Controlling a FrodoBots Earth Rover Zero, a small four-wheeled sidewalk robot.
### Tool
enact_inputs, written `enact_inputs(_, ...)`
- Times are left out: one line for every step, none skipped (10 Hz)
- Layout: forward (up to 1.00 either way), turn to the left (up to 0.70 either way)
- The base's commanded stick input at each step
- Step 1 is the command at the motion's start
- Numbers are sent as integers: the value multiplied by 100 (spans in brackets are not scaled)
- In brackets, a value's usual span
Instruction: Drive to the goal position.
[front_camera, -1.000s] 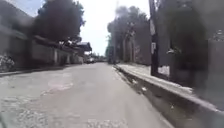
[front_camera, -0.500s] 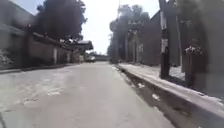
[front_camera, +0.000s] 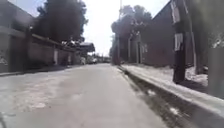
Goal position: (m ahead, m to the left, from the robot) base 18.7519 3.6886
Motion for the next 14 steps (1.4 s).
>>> enact_inputs(100, 0)
enact_inputs(100, 0)
enact_inputs(100, 0)
enact_inputs(100, 0)
enact_inputs(100, 0)
enact_inputs(100, 0)
enact_inputs(100, 0)
enact_inputs(100, 0)
enact_inputs(100, 0)
enact_inputs(100, 0)
enact_inputs(100, 0)
enact_inputs(100, 0)
enact_inputs(100, 0)
enact_inputs(100, 0)
